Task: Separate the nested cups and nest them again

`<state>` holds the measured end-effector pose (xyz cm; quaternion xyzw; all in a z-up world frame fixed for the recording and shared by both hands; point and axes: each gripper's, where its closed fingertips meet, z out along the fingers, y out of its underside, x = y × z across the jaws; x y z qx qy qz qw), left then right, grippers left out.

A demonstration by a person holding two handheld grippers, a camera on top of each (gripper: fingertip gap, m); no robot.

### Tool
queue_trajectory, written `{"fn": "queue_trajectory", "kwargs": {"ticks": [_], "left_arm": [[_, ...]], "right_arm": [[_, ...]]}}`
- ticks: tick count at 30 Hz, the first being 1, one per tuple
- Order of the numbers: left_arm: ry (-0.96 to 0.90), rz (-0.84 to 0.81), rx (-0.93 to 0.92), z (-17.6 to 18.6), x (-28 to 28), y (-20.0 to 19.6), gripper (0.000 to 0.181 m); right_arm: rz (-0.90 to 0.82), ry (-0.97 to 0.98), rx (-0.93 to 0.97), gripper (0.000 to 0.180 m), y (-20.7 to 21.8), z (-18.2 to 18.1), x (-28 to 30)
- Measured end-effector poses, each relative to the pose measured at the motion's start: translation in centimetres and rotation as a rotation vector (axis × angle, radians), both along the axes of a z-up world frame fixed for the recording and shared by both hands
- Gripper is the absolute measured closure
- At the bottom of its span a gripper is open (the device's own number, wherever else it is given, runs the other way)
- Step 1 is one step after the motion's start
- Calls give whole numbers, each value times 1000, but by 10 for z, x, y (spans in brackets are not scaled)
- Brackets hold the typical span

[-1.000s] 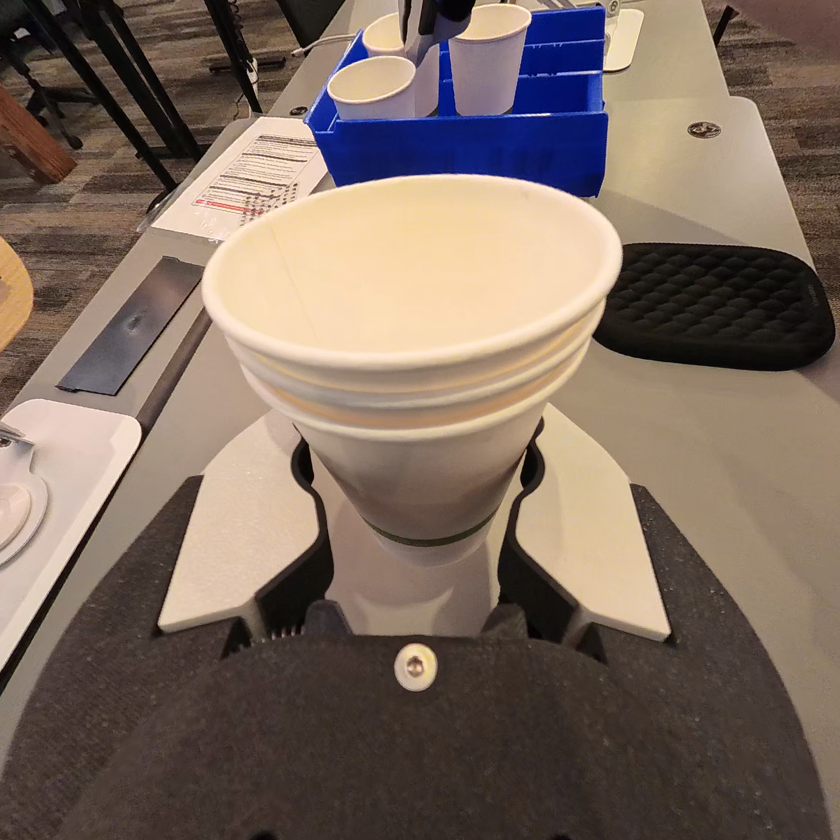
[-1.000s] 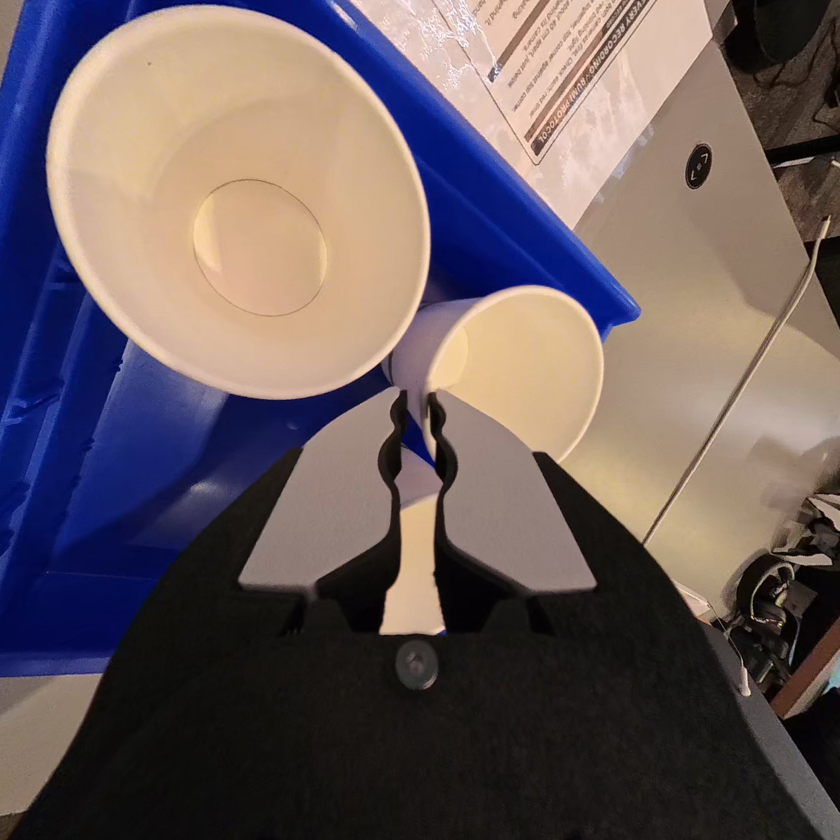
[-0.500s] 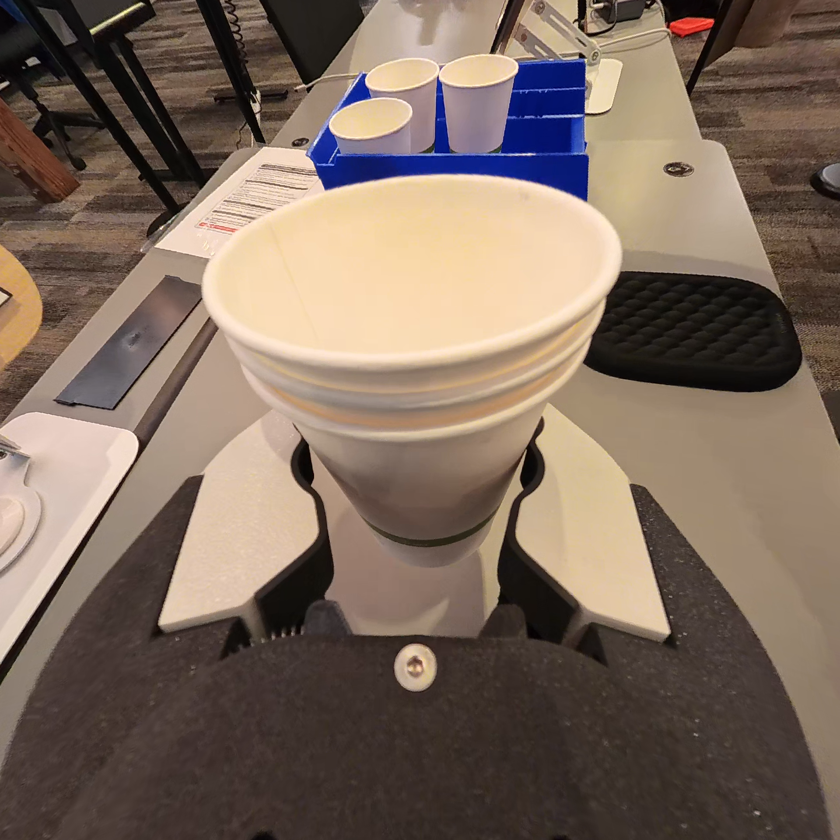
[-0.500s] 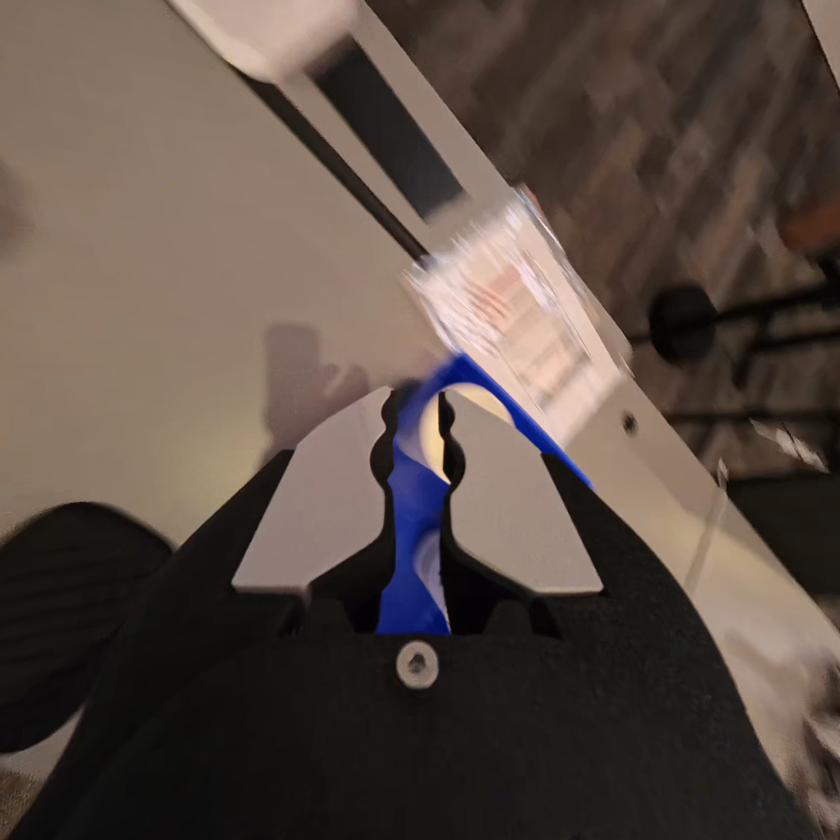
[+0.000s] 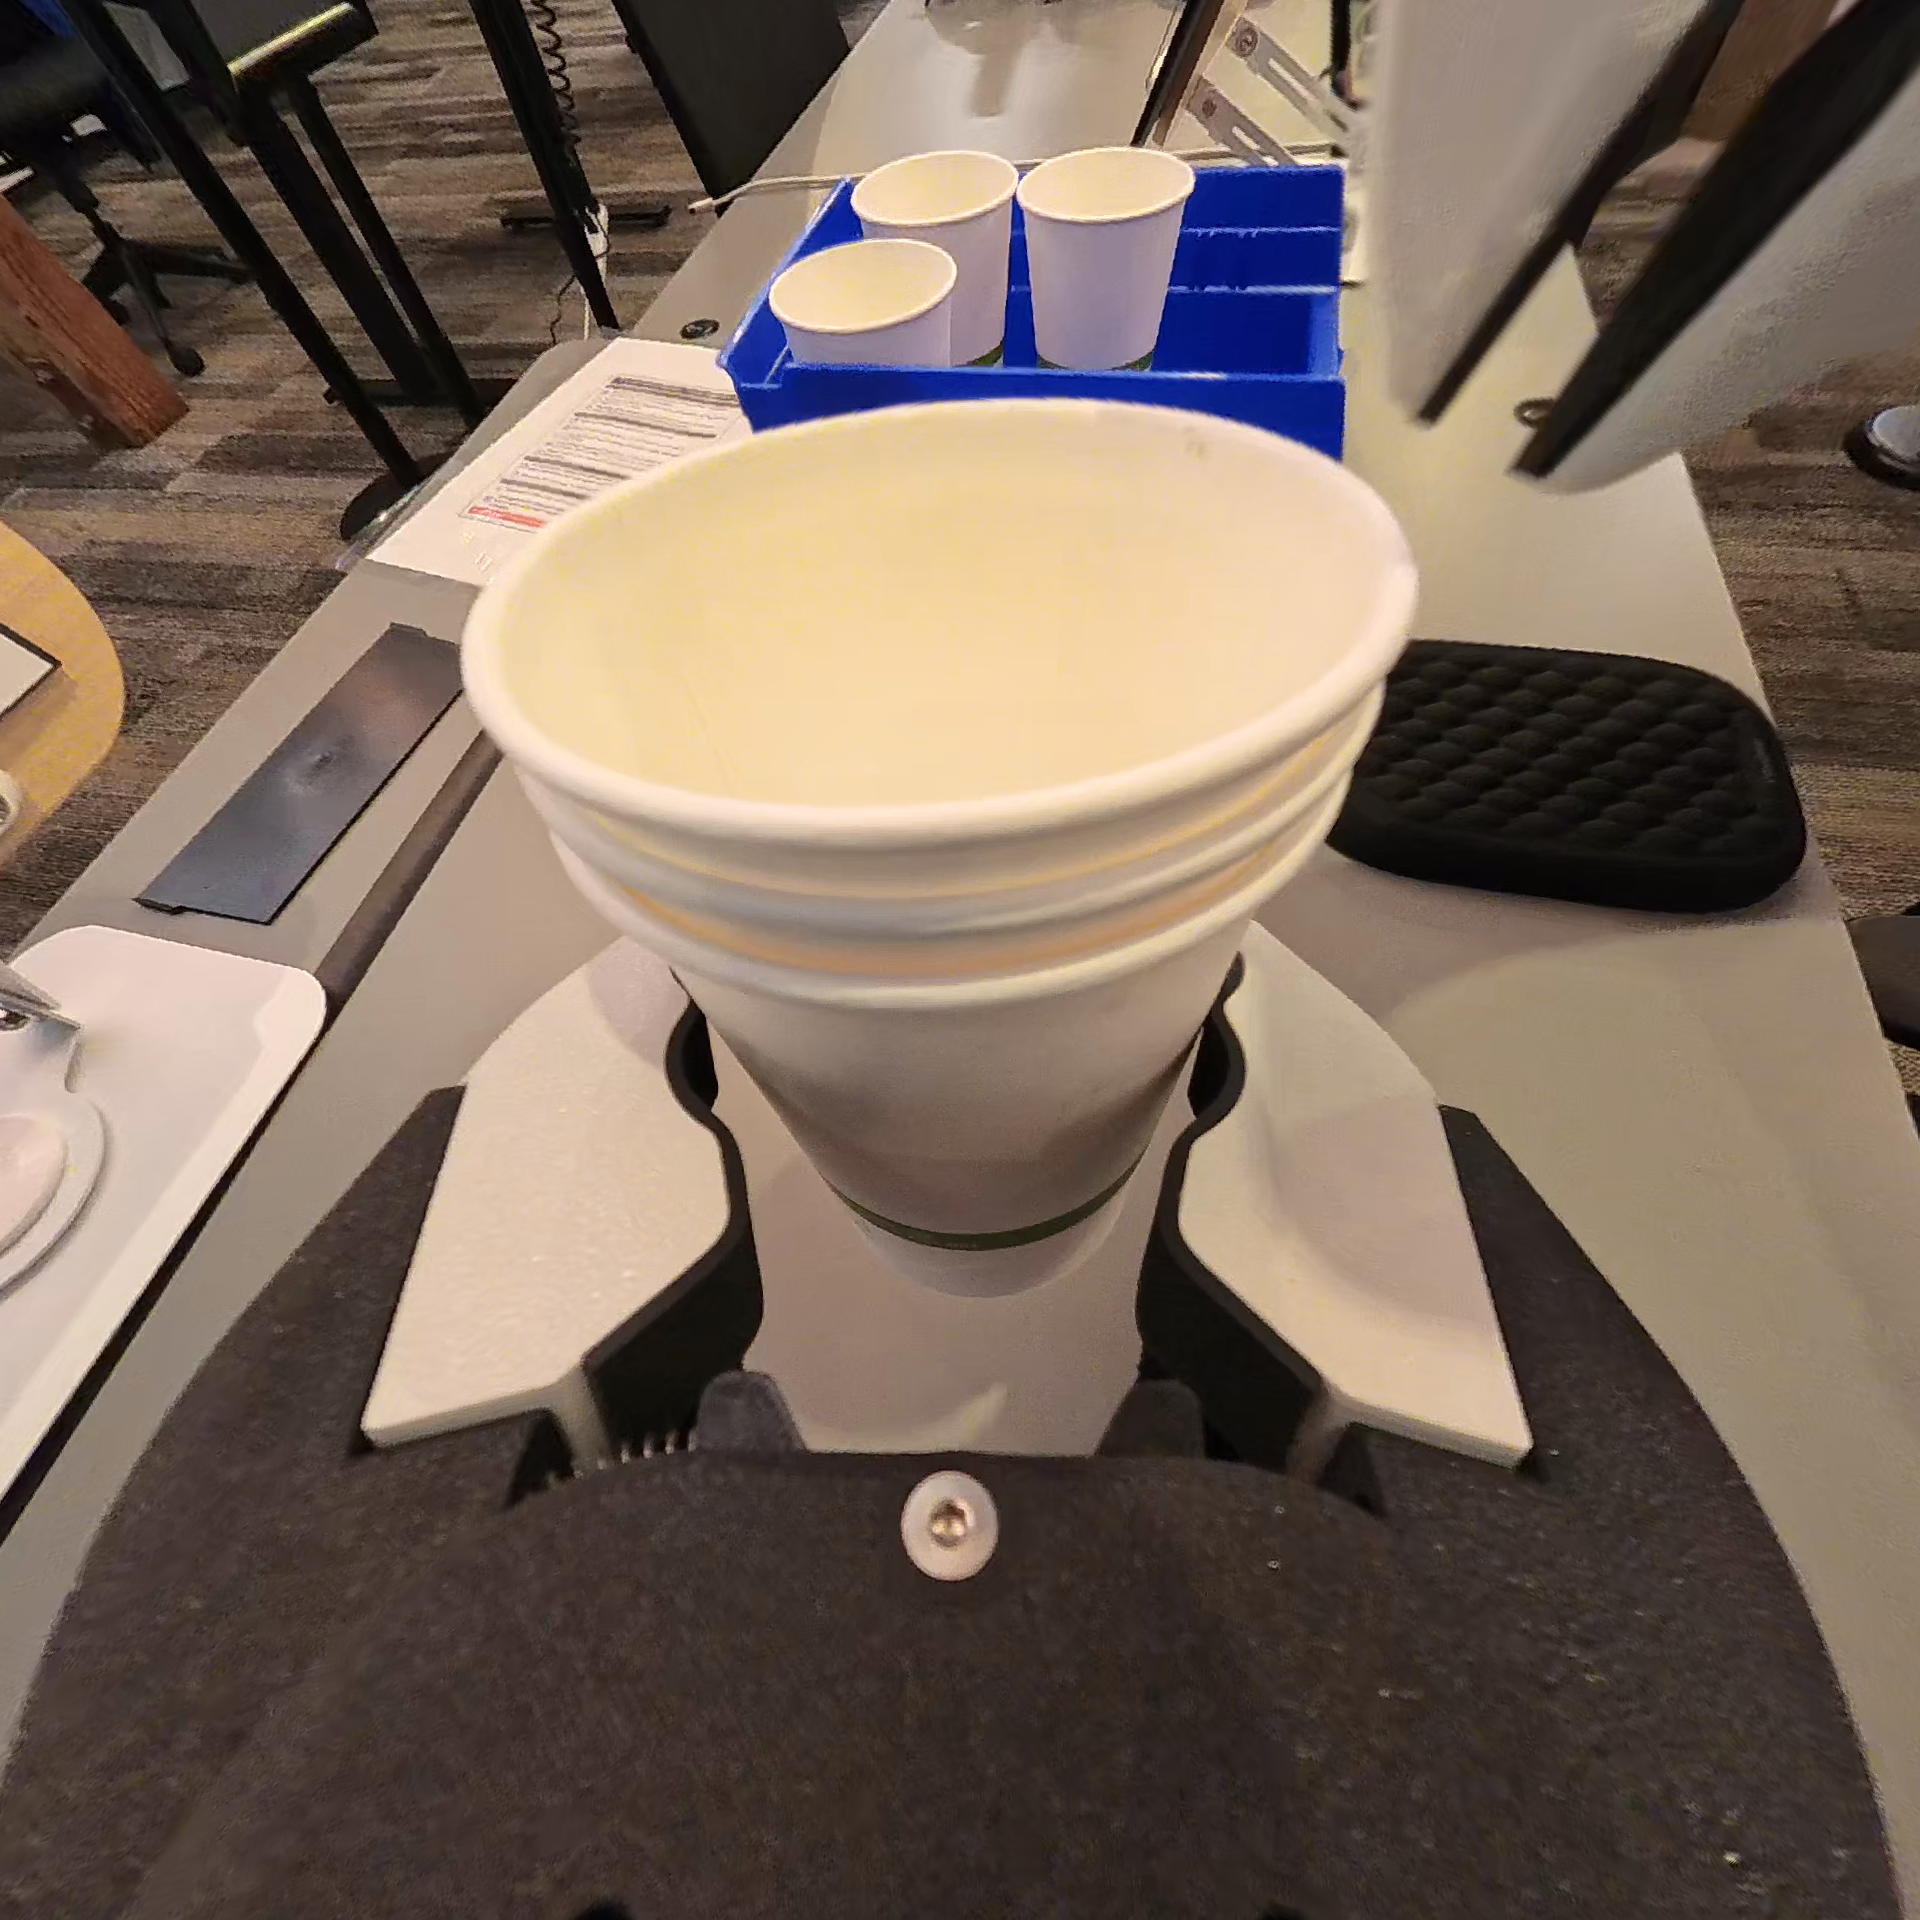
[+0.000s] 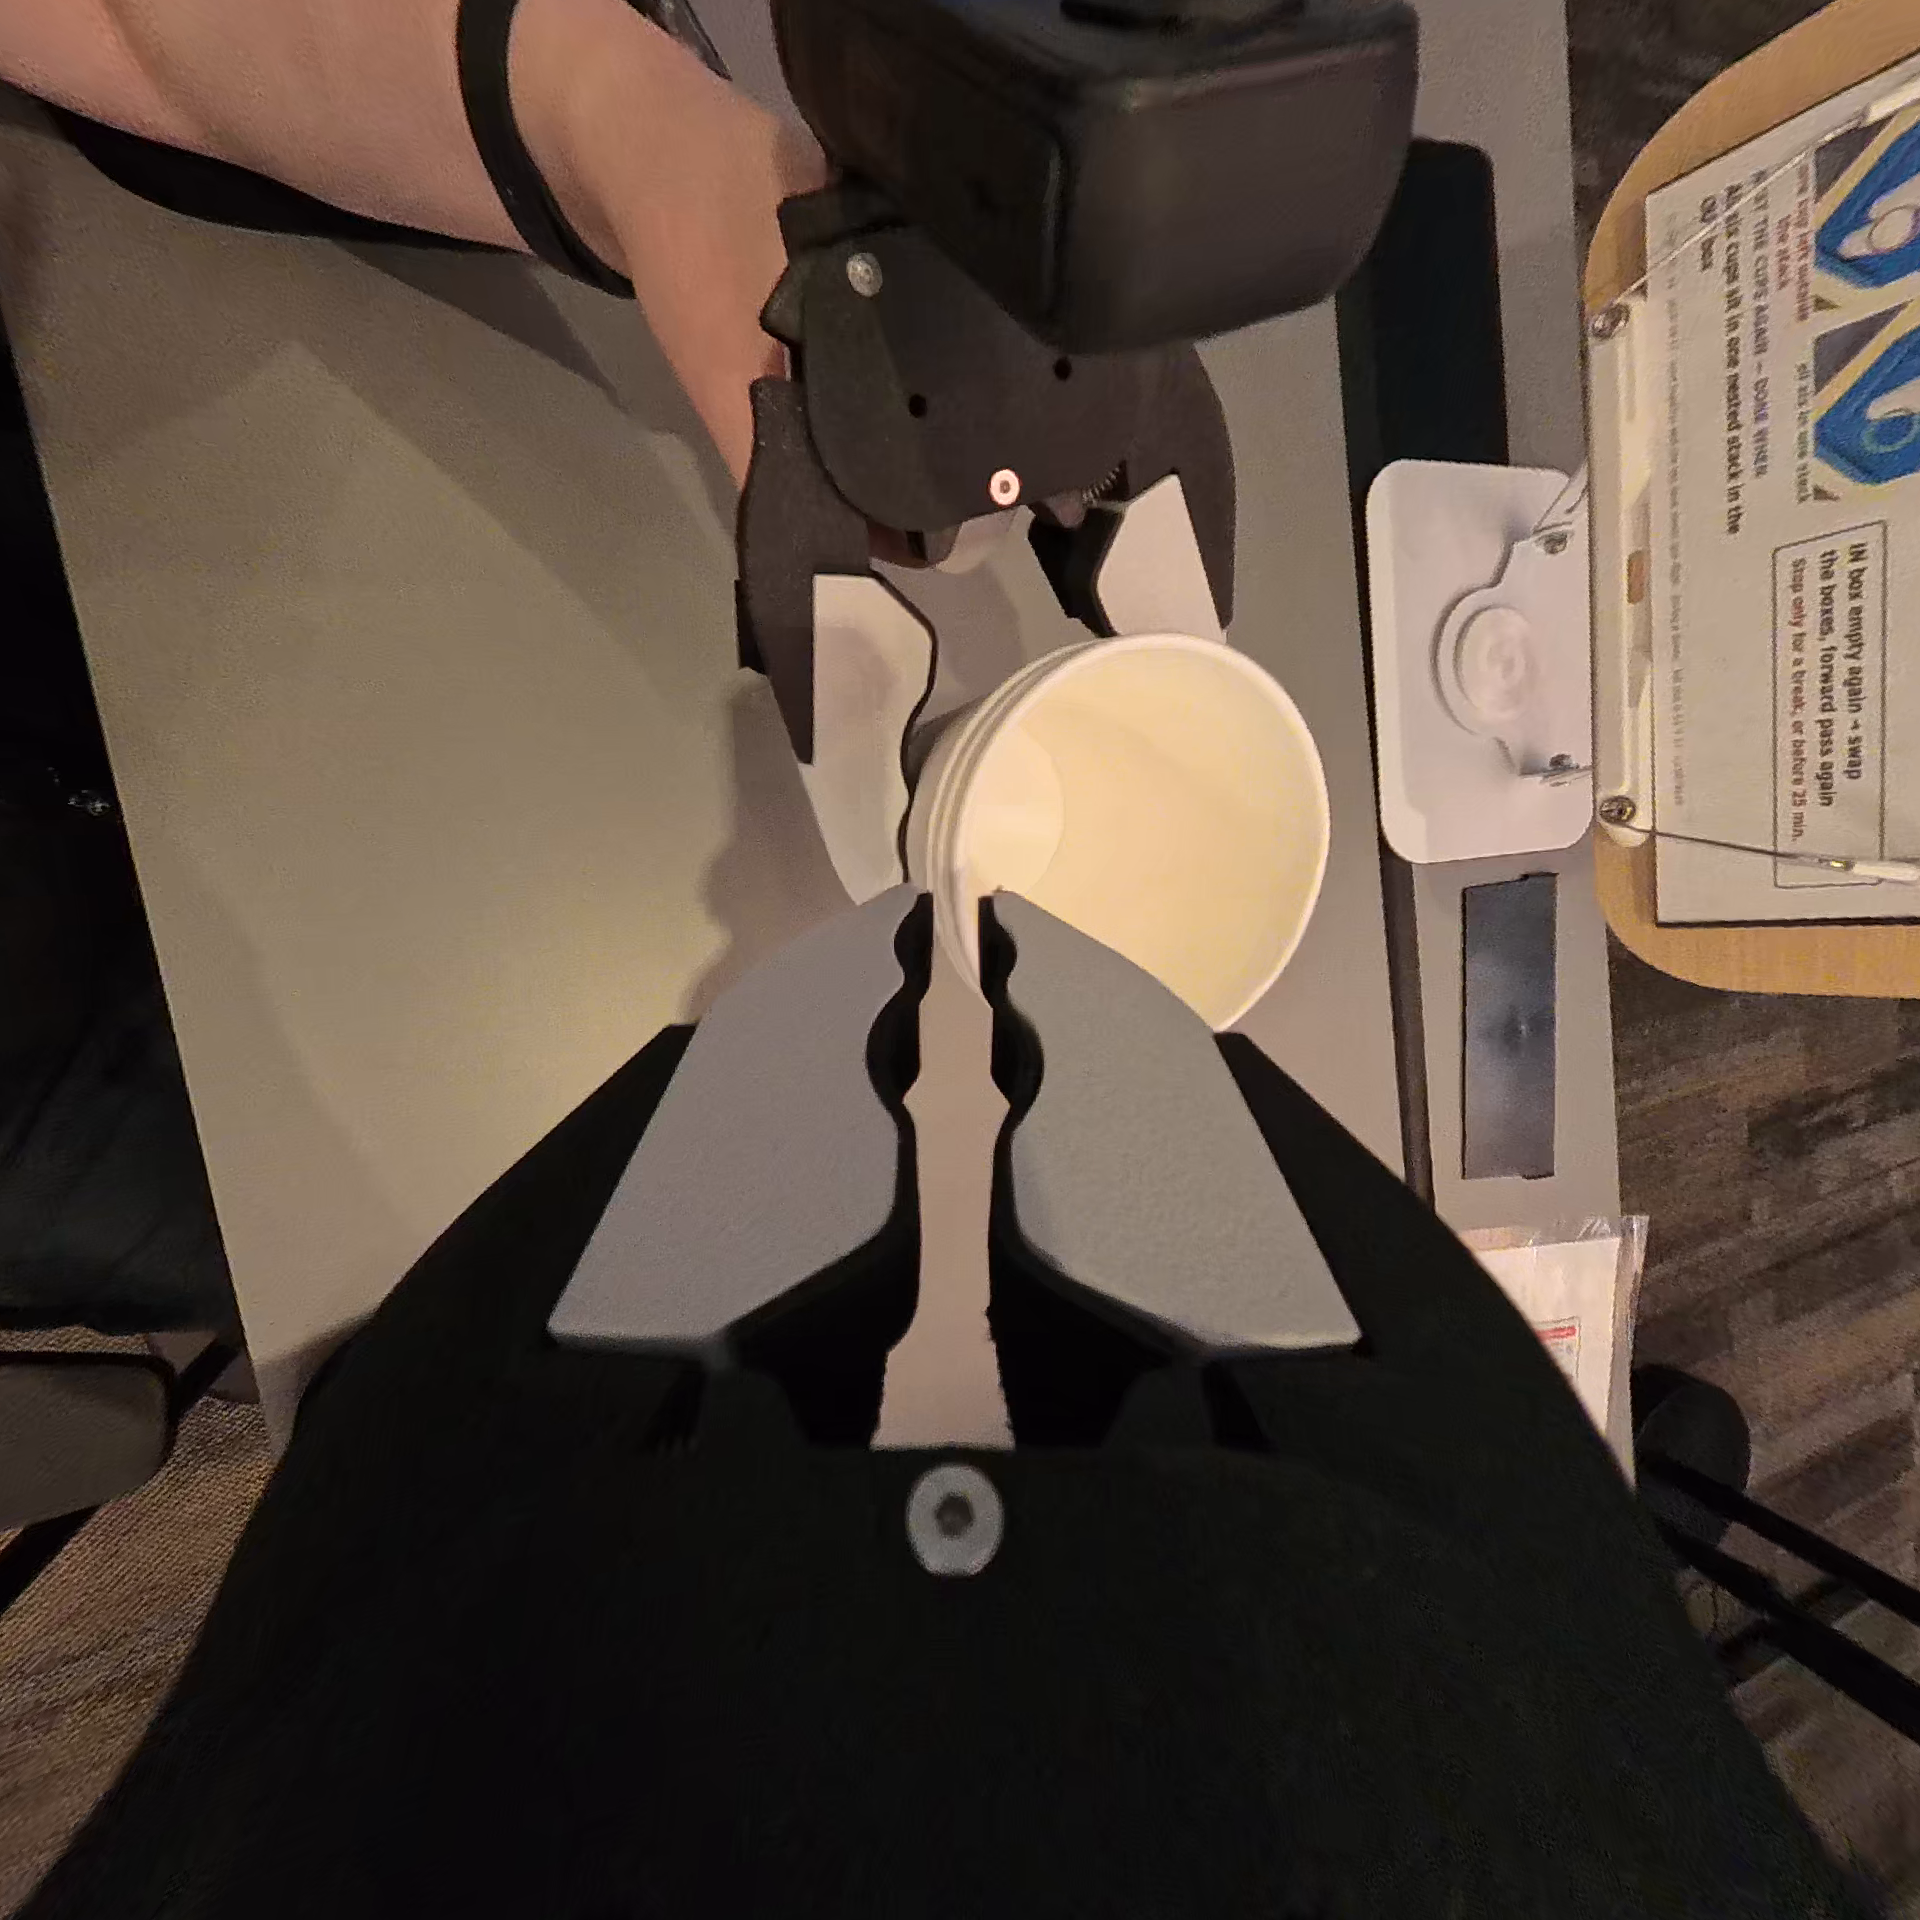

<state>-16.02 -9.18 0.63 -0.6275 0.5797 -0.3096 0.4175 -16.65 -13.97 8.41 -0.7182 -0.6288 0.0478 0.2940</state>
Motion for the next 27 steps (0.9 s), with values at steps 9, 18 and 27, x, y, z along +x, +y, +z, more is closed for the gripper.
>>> {"fn": "queue_trajectory", "kwargs": {"ticks": [9,18,27], "left_arm": [[-23,-8,6,9,-2,-3,90],[-25,-15,2,11,-3,-4,90],[-17,-16,6,10,-3,-4,90]], "right_arm": [[3,6,-54,171,4,-5,-5],[33,18,-54,177,2,-3,-9],[35,17,-19,177,3,13,-8]]}}
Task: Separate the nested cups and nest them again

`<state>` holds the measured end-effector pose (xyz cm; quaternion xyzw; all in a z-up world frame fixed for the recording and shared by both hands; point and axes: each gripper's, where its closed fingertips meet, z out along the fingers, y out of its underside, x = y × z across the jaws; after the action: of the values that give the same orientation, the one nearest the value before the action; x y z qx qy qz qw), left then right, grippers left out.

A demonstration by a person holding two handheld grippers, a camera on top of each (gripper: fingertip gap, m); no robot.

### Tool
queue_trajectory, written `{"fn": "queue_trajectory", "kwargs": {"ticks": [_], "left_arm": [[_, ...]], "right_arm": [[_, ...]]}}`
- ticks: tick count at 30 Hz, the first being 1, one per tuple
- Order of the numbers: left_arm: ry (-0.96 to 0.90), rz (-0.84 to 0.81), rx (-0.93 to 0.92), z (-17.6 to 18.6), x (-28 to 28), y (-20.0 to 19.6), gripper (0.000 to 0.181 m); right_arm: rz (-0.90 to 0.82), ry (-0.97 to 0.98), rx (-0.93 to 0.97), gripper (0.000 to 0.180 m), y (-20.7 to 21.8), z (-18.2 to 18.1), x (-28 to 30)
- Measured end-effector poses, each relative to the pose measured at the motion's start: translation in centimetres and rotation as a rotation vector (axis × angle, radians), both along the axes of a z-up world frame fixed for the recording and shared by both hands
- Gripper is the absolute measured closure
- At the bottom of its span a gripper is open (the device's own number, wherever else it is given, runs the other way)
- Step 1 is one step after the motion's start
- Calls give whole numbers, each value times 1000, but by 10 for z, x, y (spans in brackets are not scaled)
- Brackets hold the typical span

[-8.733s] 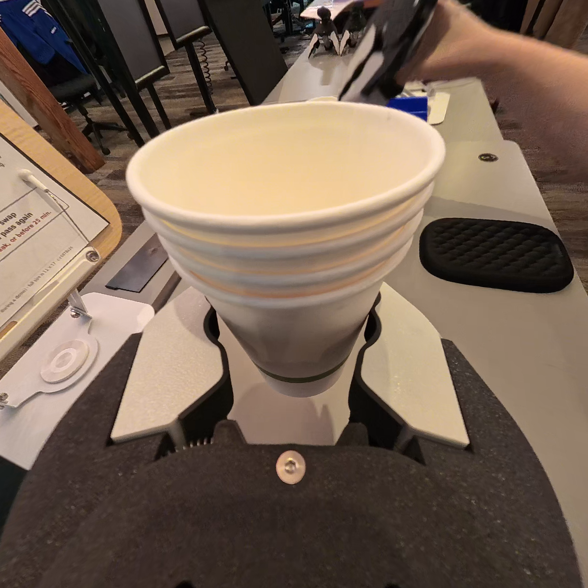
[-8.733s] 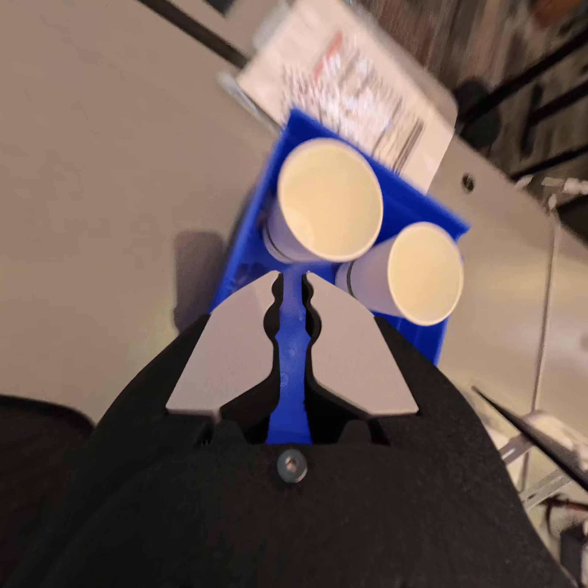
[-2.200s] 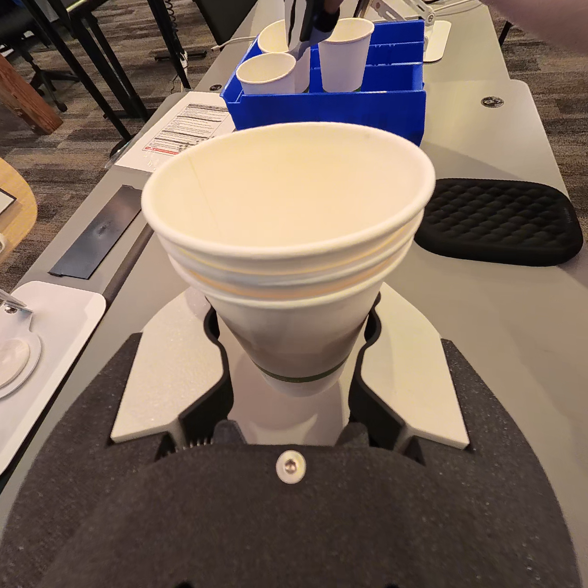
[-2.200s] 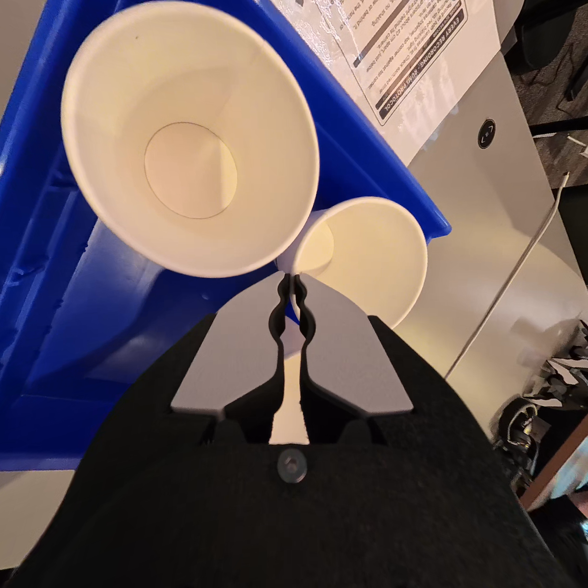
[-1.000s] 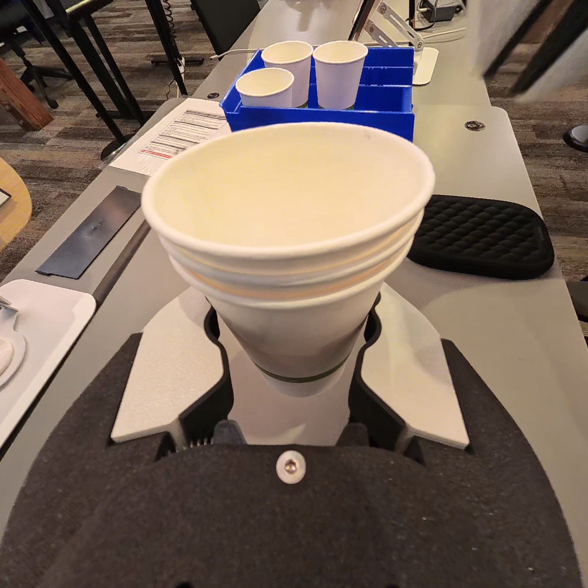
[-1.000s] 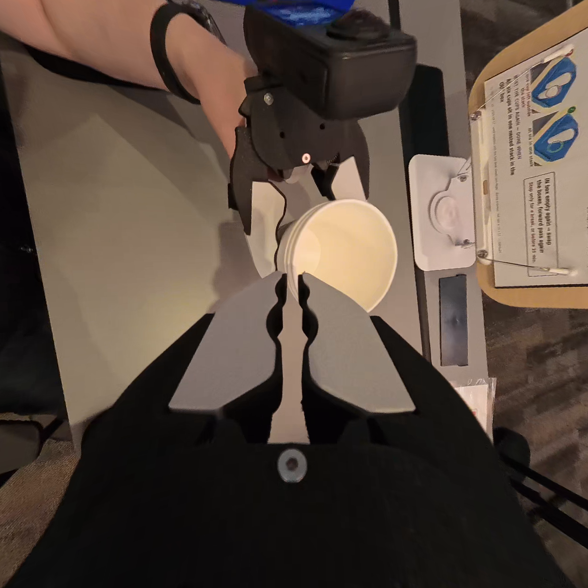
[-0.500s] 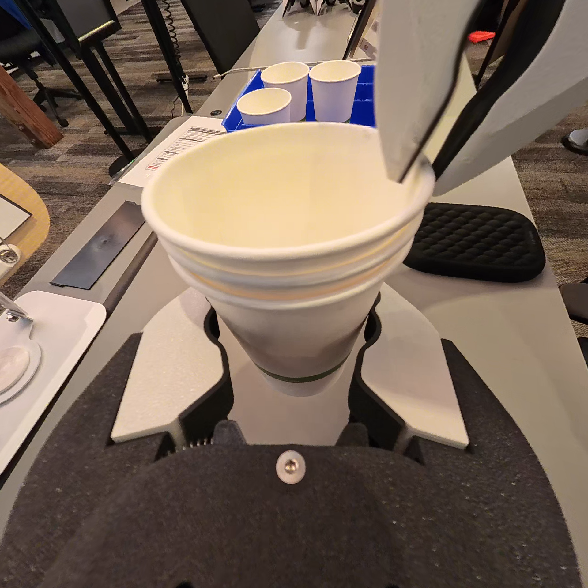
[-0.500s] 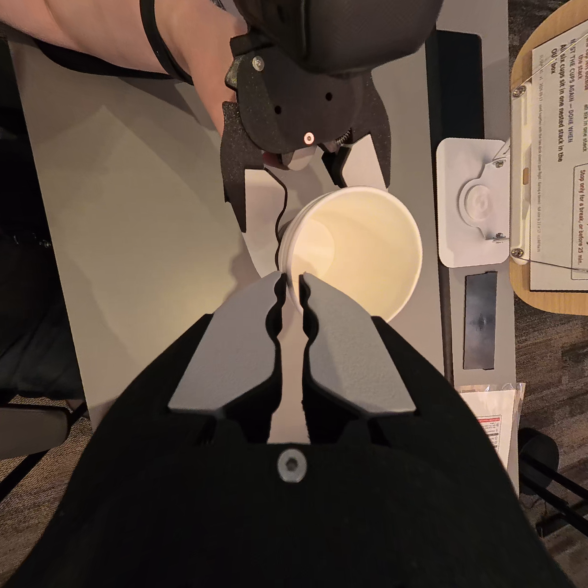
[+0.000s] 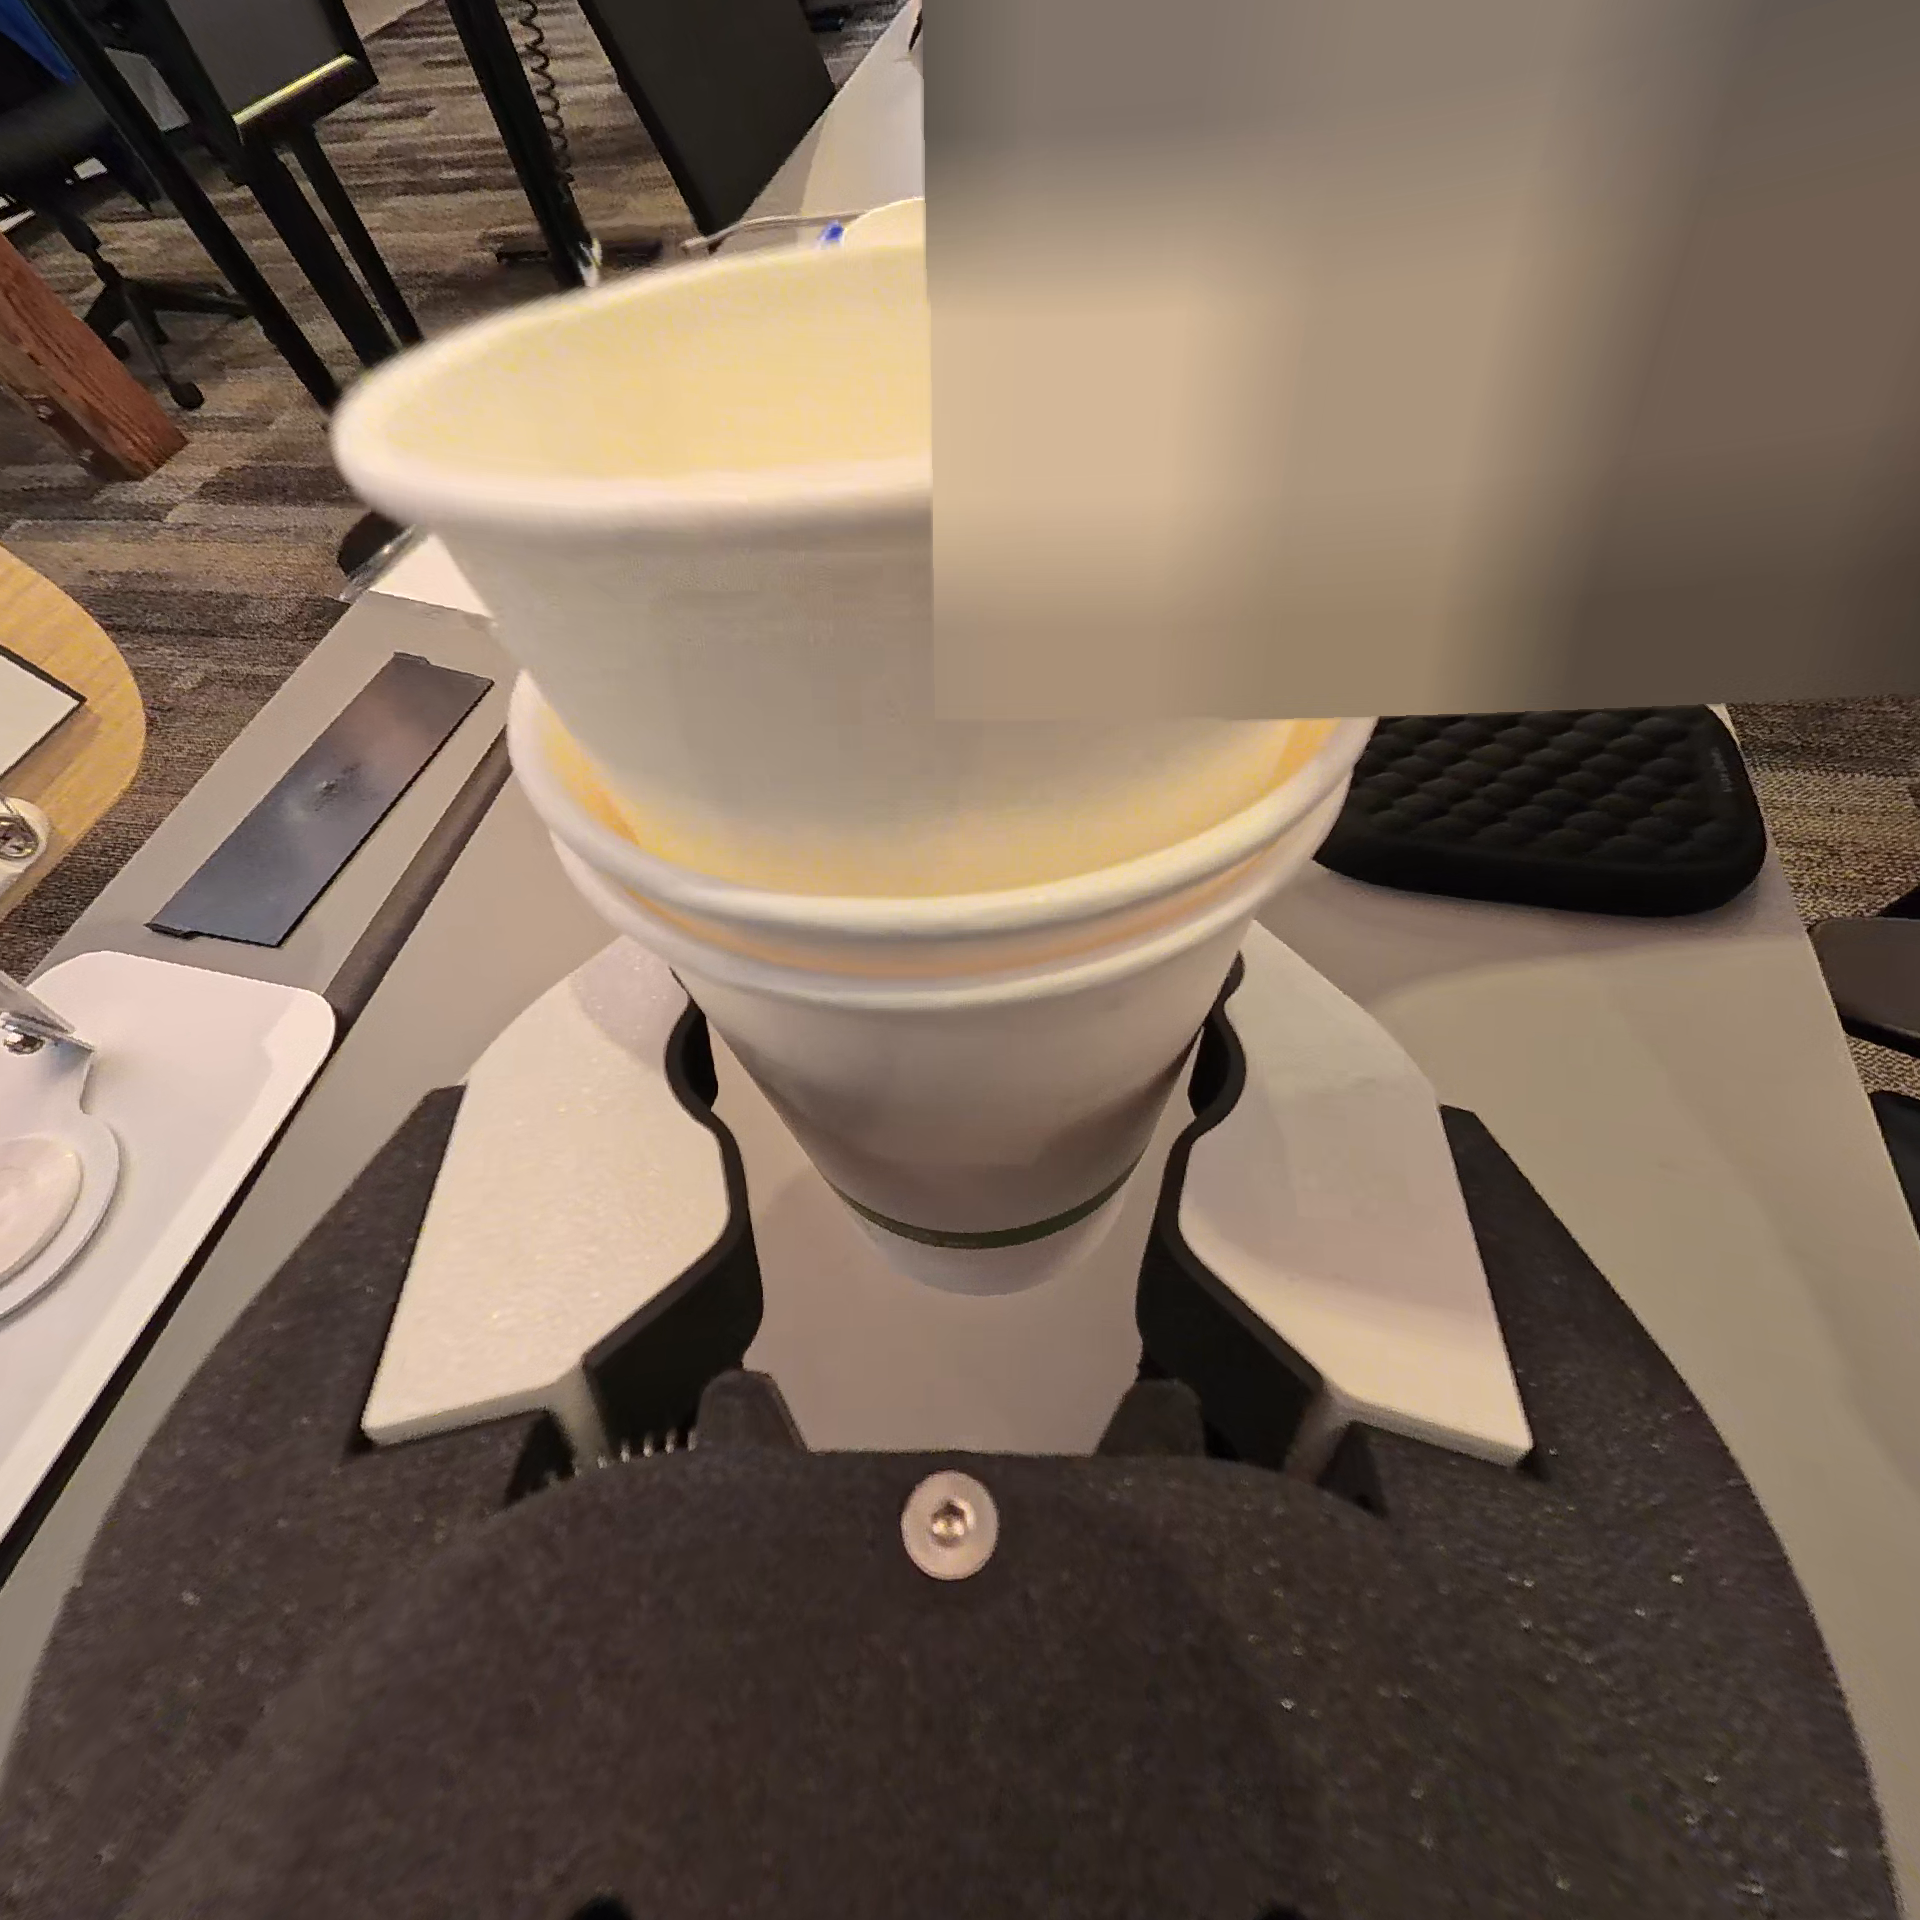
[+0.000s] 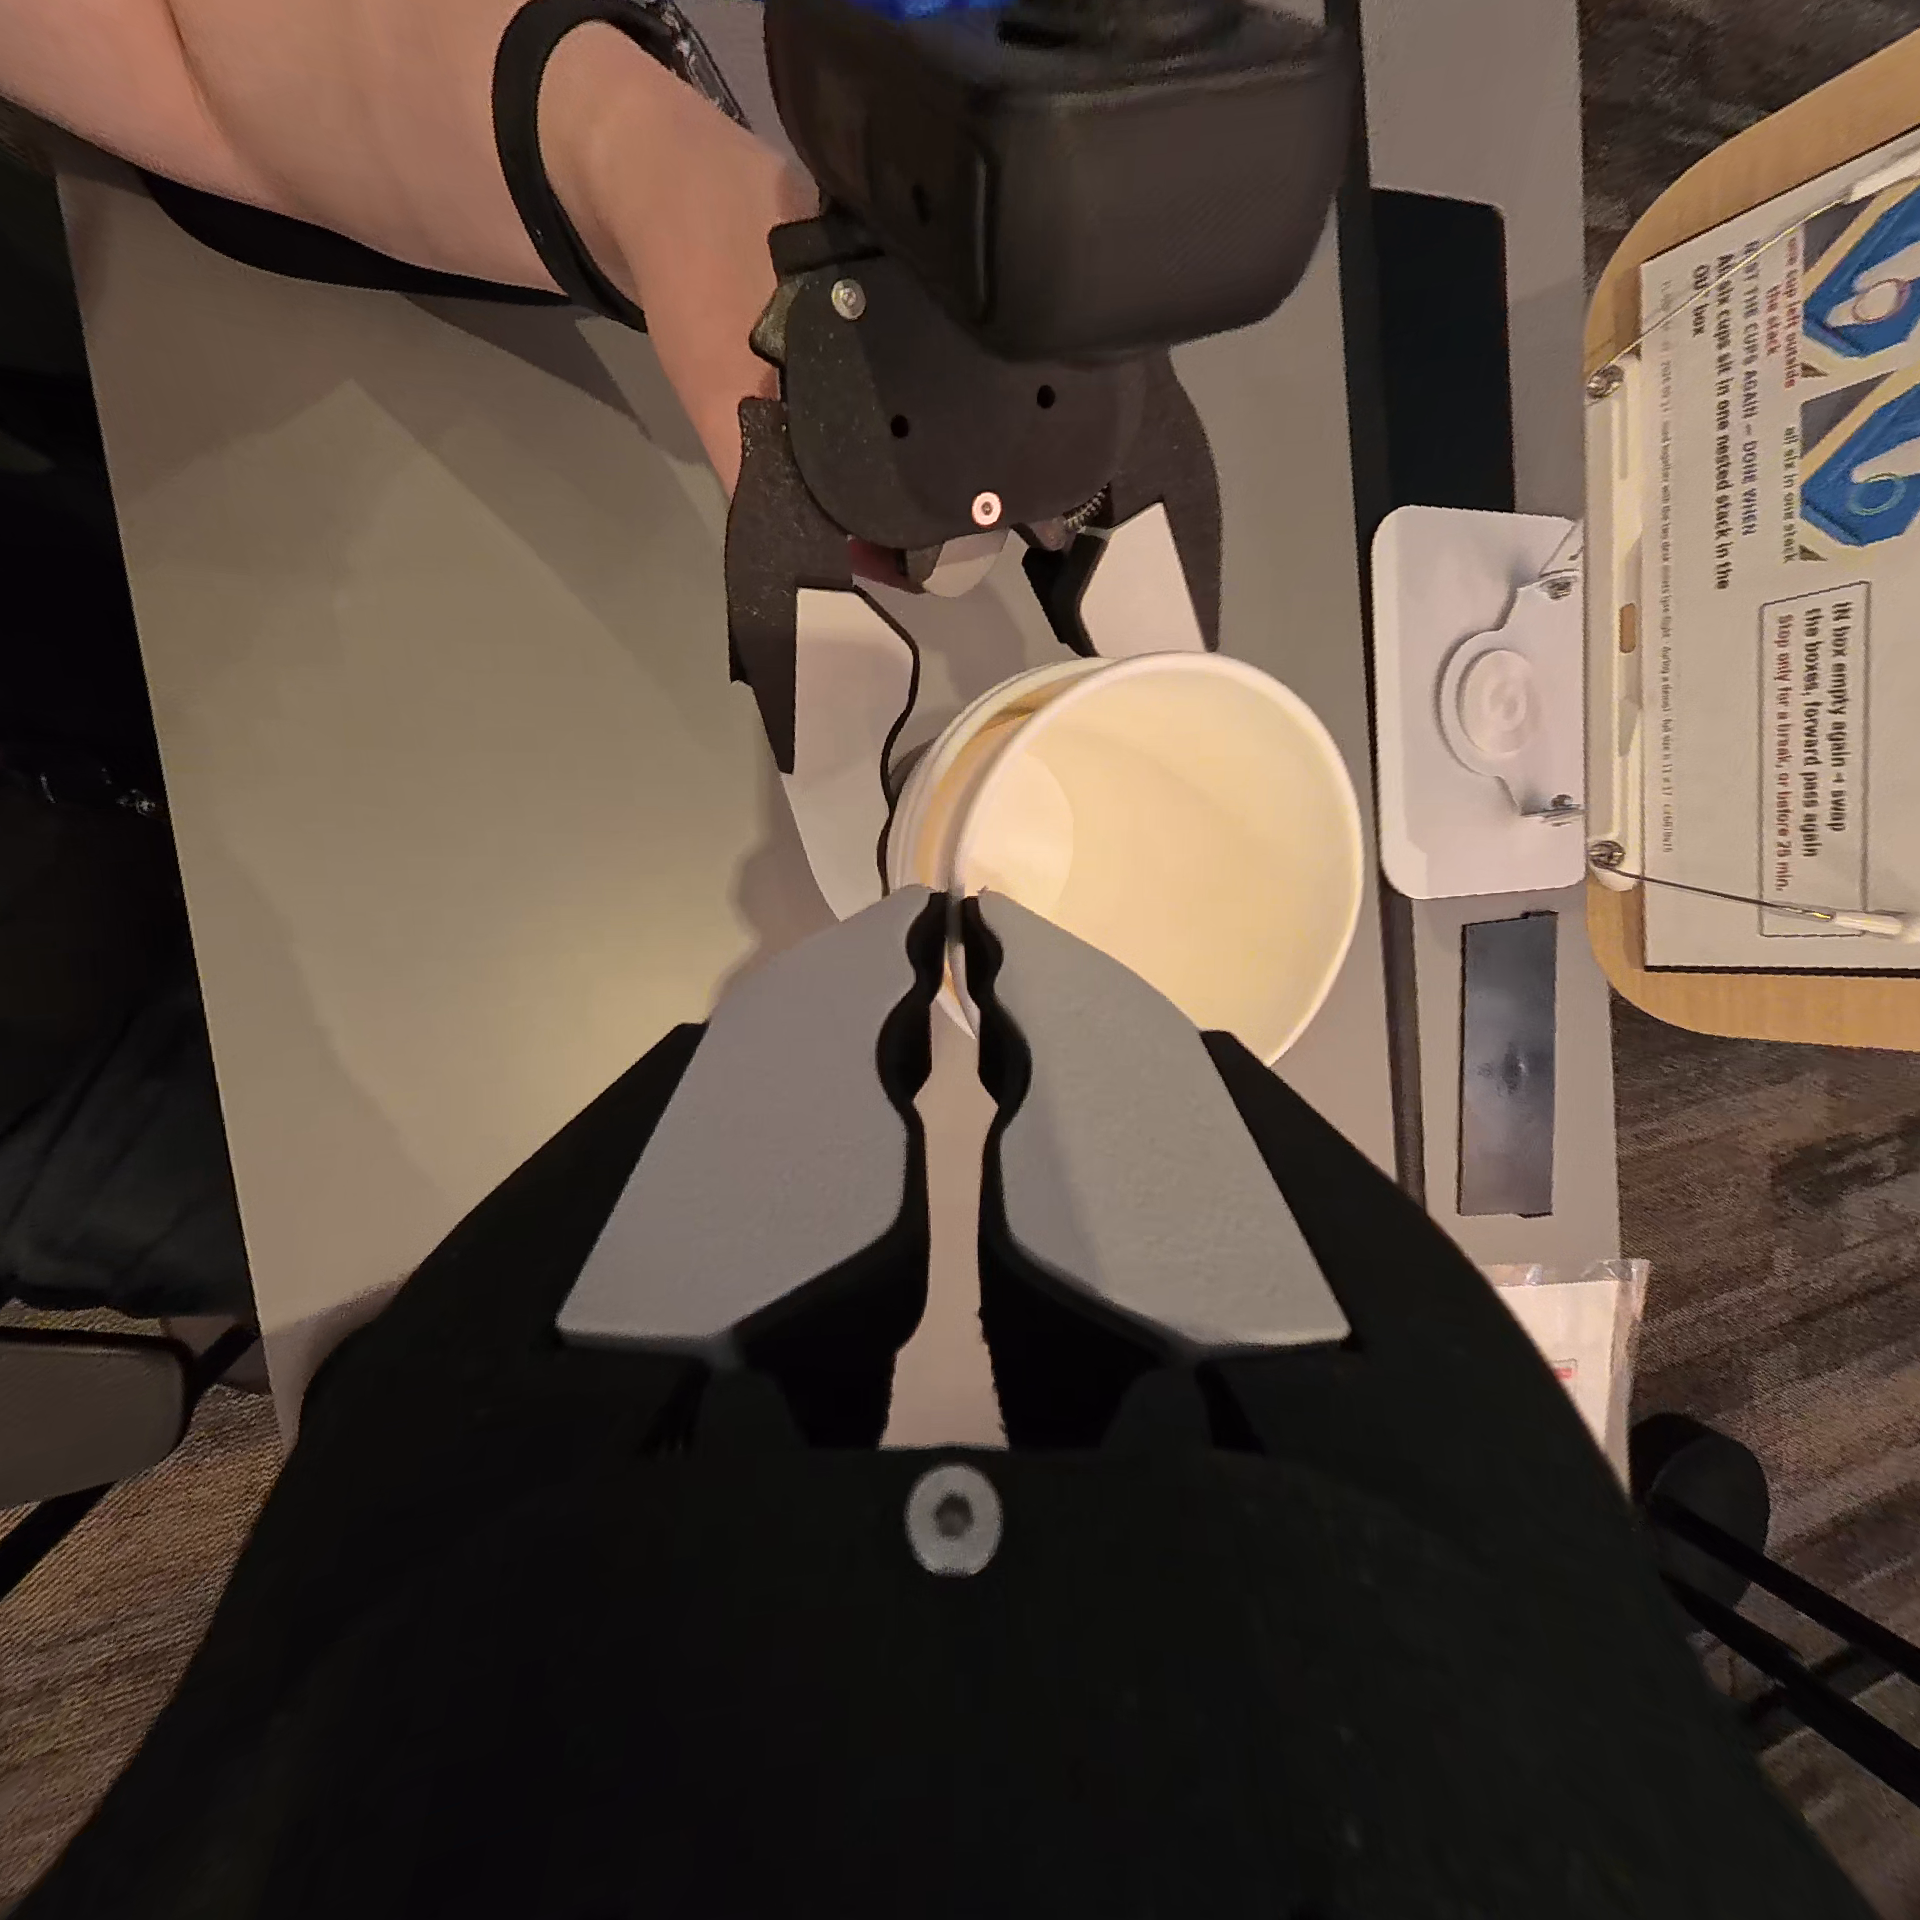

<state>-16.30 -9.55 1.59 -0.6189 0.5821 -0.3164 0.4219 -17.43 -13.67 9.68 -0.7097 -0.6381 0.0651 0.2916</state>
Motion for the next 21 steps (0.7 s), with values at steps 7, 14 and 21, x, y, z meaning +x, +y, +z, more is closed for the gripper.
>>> {"fn": "queue_trajectory", "kwargs": {"ticks": [7,14,21], "left_arm": [[19,3,-10,-7,1,3,90],[34,24,-22,-15,0,11,90],[34,26,-18,-14,-1,12,90]], "right_arm": [[-38,16,90,177,0,52,11],[-185,15,195,177,-9,107,62],[-626,-42,219,177,6,89,216]]}}
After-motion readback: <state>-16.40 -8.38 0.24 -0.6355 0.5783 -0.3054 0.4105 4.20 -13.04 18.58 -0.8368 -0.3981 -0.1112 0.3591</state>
